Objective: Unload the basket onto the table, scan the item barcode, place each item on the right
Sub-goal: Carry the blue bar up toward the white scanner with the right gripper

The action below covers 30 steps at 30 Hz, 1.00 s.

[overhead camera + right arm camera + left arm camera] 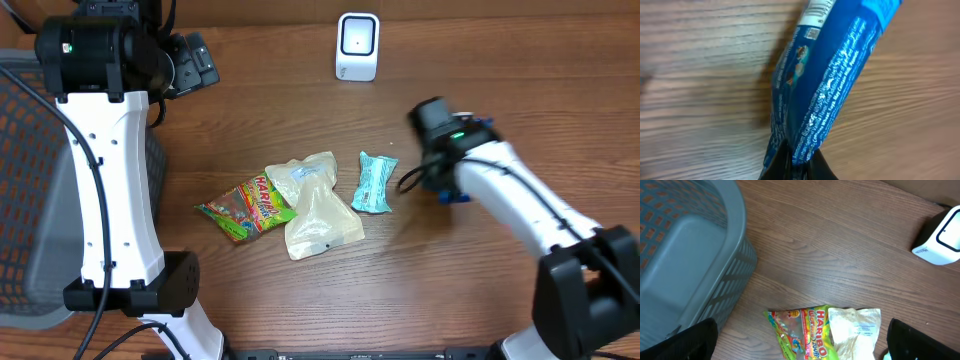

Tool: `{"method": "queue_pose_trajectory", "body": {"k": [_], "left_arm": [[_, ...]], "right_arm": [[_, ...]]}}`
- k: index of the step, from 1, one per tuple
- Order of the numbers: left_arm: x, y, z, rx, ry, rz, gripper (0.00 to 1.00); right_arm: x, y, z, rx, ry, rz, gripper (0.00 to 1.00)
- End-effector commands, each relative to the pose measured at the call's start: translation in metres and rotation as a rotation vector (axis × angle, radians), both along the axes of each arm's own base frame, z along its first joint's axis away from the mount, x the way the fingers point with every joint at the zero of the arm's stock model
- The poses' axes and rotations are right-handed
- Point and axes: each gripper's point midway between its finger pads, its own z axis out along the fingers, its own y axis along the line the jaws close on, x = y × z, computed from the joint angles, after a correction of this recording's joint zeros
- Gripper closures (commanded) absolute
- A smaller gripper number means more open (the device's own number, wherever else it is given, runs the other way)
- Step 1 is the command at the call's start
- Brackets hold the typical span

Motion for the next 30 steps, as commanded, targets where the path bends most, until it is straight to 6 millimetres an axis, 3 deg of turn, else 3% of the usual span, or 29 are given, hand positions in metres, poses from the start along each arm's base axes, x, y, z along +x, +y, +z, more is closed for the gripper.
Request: {"method": "queue_pose_trajectory", "body": {"k": [1, 8, 9, 11, 13, 15, 19, 23, 27, 30], "left_arm": [[-0.003, 0.003, 0.008, 0.007, -0.025, 0.02, 0.0], [-0.003, 0.003, 0.008, 0.007, -0.025, 0.02, 0.0], [-0.003, 0.003, 0.008, 0.007, -0.025, 0.02, 0.0], [-0.003, 0.003, 0.008, 0.007, -0.025, 0.02, 0.0], [-0.003, 0.003, 0.008, 0.007, -0.025, 0.02, 0.0], [-0.003, 0.003, 0.008, 0.007, -0.025, 0.02, 0.0], [-0.003, 0.003, 0.008, 0.007, -0.025, 0.02, 0.0], [-0.003, 0.003, 0.008, 0.007, -0.025, 0.02, 0.0], [-0.003, 0.003, 0.008, 0.007, -0.025, 0.02, 0.0], [-0.003, 0.003, 0.008, 0.007, -0.025, 0.02, 0.0]], "right_arm": [[0.013, -0.019, 0.021, -0.325, -0.095, 0.037, 0.96], [0.004, -0.021, -0.022, -0.49, 0.197, 0.271, 0.96], [0.003, -0.021, -0.024, -0.489, 0.205, 0.273, 0.92], [0.001, -0.018, -0.027, -0.469, 0.214, 0.275, 0.36], [0.001, -0.017, -0.026, -0.46, 0.216, 0.277, 0.11], [0.003, -0.014, -0.022, -0.457, 0.216, 0.281, 0.0], [0.019, 0.009, -0.005, -0.315, 0.19, 0.272, 0.0], [0.062, 0.034, 0.003, 0.048, 0.129, 0.3, 0.07], [0.09, 0.018, 0.013, 0.354, 0.083, 0.257, 0.07], [0.094, 0.01, 0.018, 0.754, 0.075, 0.331, 0.16]]}}
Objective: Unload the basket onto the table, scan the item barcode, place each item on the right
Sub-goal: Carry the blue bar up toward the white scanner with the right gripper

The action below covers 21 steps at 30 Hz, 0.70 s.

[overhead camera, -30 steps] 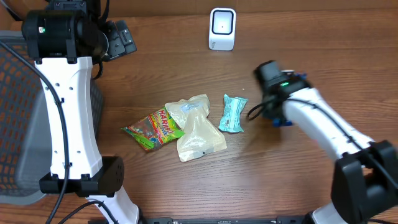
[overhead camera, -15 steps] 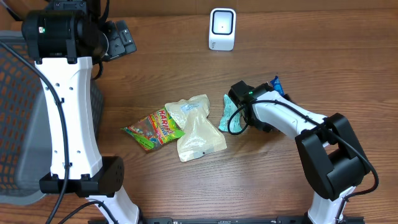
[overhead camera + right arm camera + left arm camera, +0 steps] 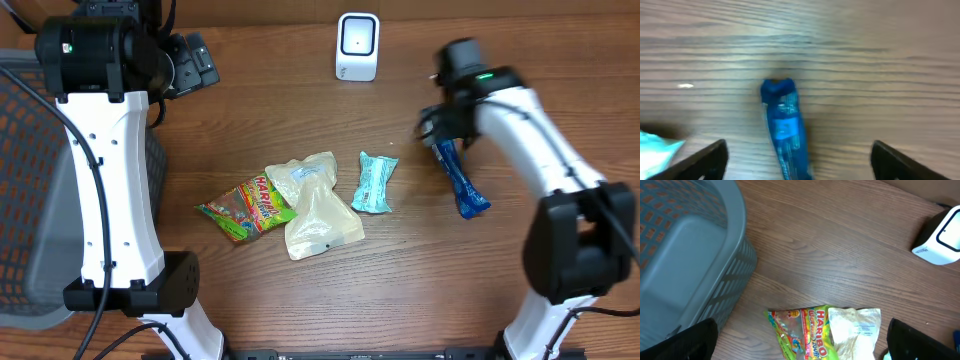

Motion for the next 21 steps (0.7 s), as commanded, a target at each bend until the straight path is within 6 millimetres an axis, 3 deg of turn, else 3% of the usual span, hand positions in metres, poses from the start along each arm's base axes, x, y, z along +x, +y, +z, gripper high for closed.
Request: {"method": "queue_pose_trajectory", "body": {"k": [1, 4, 6, 10, 14, 17, 19, 21], "left_arm": [[-0.003, 0.003, 0.008, 0.007, -0.025, 0.02, 0.01], [-0.003, 0.003, 0.008, 0.007, -0.025, 0.02, 0.0], [-0.003, 0.003, 0.008, 0.007, -0.025, 0.02, 0.0], [-0.003, 0.003, 0.008, 0.007, -0.025, 0.02, 0.0], [-0.003, 0.003, 0.008, 0.007, -0.025, 0.02, 0.01], [-0.003, 0.003, 0.008, 0.007, -0.025, 0.02, 0.0], [-0.003, 0.003, 0.008, 0.007, -0.025, 0.02, 0.0], [-0.002, 0.003, 0.008, 0.007, -0.026, 0.02, 0.0]], "right_arm": [[0.001, 0.021, 0.015, 0.478, -0.004, 0.139, 0.18], [0.002, 0.007, -0.002, 0.549, 0.008, 0.147, 0.21], [0.0, 0.006, -0.016, 0.546, 0.018, 0.181, 0.17], [0.0, 0.007, -0.036, 0.543, 0.045, 0.215, 0.18], [0.001, 0.006, -0.038, 0.539, 0.04, 0.223, 0.2], [0.001, 0.006, -0.039, 0.529, 0.031, 0.265, 0.26], [0.0, 0.006, -0.04, 0.525, 0.028, 0.28, 0.37], [0.0, 0.006, -0.042, 0.527, 0.034, 0.278, 0.39]]}}
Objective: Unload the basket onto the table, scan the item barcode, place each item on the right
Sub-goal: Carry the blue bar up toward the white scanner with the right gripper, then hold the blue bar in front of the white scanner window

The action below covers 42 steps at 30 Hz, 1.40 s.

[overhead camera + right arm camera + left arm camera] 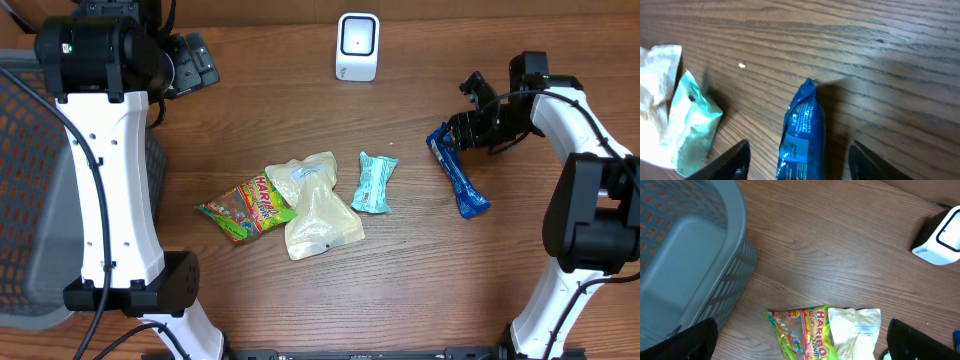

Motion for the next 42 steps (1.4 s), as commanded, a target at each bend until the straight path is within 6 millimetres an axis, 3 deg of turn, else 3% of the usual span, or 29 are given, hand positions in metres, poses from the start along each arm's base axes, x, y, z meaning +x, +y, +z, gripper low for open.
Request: {"method": "queue_pose_trajectory", "body": {"k": [1, 6, 13, 18, 24, 28, 30, 35, 38, 42], "left_arm": [[-0.003, 0.003, 0.008, 0.006, -0.025, 0.02, 0.0], [-0.003, 0.003, 0.008, 0.006, -0.025, 0.02, 0.0], [-0.003, 0.003, 0.008, 0.006, -0.025, 0.02, 0.0], [-0.003, 0.003, 0.008, 0.007, -0.025, 0.021, 0.0], [-0.003, 0.003, 0.008, 0.007, -0.025, 0.021, 0.0], [-0.003, 0.003, 0.008, 0.006, -0.025, 0.02, 0.0], [-0.003, 0.003, 0.008, 0.007, -0.025, 0.021, 0.01], [-0.003, 0.003, 0.008, 0.006, -0.025, 0.02, 0.0], [-0.003, 0.003, 0.008, 0.006, -0.025, 0.02, 0.0], [-0.003, 0.003, 0.008, 0.006, -0.025, 0.02, 0.0]], "right_arm": [[-0.001, 0.002, -0.002, 0.014, -0.008, 0.024, 0.39], [-0.003, 0.002, -0.016, 0.016, 0.025, 0.024, 0.42], [-0.002, -0.001, -0.02, 0.009, 0.03, 0.02, 0.6], [-0.004, 0.0, -0.02, 0.021, 0.078, -0.045, 0.96], [0.002, -0.015, -0.008, -0.137, 0.198, -0.278, 0.96], [0.023, -0.018, 0.024, -0.359, 0.108, -0.404, 0.96], [0.048, -0.012, 0.059, -0.528, -0.046, -0.499, 0.96], [0.103, 0.031, 0.129, -0.752, -0.51, -0.565, 0.96], [0.124, 0.06, 0.16, -0.766, -0.7, -0.535, 0.96], [0.146, 0.077, 0.191, -0.753, -0.864, -0.483, 0.96]]}}
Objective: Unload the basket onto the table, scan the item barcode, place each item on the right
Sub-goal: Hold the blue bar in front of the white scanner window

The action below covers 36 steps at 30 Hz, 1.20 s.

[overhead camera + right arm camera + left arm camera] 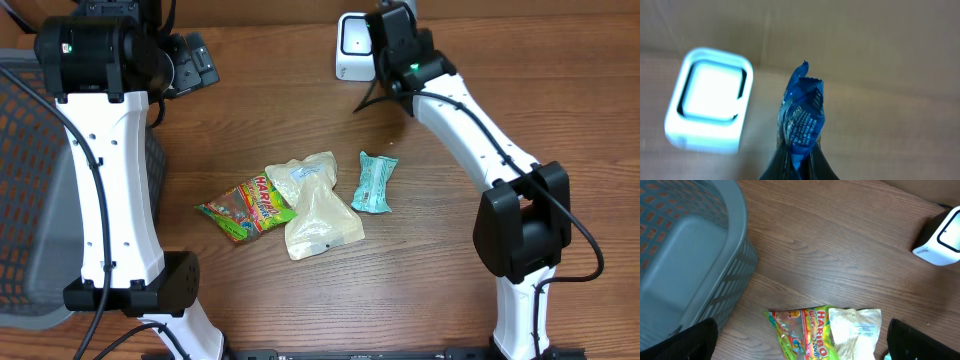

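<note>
My right gripper [799, 161] is shut on one end of a blue snack packet [802, 112], which sticks up from the fingers. The white barcode scanner [710, 100] stands just left of the packet in the right wrist view. In the overhead view the scanner [357, 45] is at the back edge with the right gripper [392, 28] right beside it; the packet is hidden under the wrist there. My left gripper [802, 341] hangs open, high at the left, nothing between its fingers.
A Haribo bag [245, 205], a white pouch [315, 205] and a teal packet [375, 182] lie together mid-table. A grey mesh basket [680, 255] stands at the far left, beside the left arm's column.
The right gripper was open, low beside the blue packet lying at the right of the table. Now it is shut on the packet, held at the back next to the scanner.
First the right gripper held the blue packet over the table, right of the teal packet. Then the packet lay on the table with the gripper open above it, then beside it. Now the packet is gripped again at the scanner. The left arm stayed still.
</note>
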Tool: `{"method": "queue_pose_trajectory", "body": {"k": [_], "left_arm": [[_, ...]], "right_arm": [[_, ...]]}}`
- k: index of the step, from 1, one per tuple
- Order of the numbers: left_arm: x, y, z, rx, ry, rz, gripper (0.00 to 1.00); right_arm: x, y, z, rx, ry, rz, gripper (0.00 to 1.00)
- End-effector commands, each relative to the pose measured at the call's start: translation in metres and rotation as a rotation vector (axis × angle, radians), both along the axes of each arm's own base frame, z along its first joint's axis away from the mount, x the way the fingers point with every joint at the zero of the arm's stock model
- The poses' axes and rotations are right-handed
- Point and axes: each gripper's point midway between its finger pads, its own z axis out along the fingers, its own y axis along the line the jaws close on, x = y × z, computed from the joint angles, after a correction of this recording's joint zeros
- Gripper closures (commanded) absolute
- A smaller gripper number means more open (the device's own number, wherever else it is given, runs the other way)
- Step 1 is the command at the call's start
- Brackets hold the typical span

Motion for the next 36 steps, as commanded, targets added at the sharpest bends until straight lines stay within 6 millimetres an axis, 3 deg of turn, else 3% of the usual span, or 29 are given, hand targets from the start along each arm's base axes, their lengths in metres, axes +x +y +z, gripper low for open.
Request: {"method": "queue_pose_trajectory", "body": {"k": [1, 5, 10, 15, 19, 29, 36], "left_arm": [[-0.003, 0.002, 0.008, 0.004, -0.025, 0.019, 0.0], [-0.003, 0.002, 0.008, 0.004, -0.025, 0.019, 0.0], [-0.003, 0.002, 0.008, 0.004, -0.025, 0.019, 0.0], [-0.003, 0.002, 0.008, 0.004, -0.025, 0.019, 0.0], [-0.003, 0.002, 0.008, 0.004, -0.025, 0.019, 0.0], [-0.003, 0.002, 0.008, 0.004, -0.025, 0.019, 0.0], [-0.003, 0.002, 0.008, 0.004, -0.025, 0.019, 0.0]], "right_arm": [[0.012, -0.02, 0.054, -0.156, -0.123, -0.002, 0.96], [0.033, -0.006, 0.055, -0.293, -0.169, 0.119, 0.96], [0.055, 0.012, 0.026, -0.412, -0.175, 0.241, 0.96], [0.065, 0.024, -0.024, -0.529, -0.104, 0.353, 0.96], [0.067, 0.032, -0.036, -0.536, -0.096, 0.397, 0.96], [0.058, 0.071, -0.034, -0.699, -0.106, 0.576, 0.96], [0.063, 0.084, -0.022, -0.738, -0.175, 0.643, 0.96]]}}
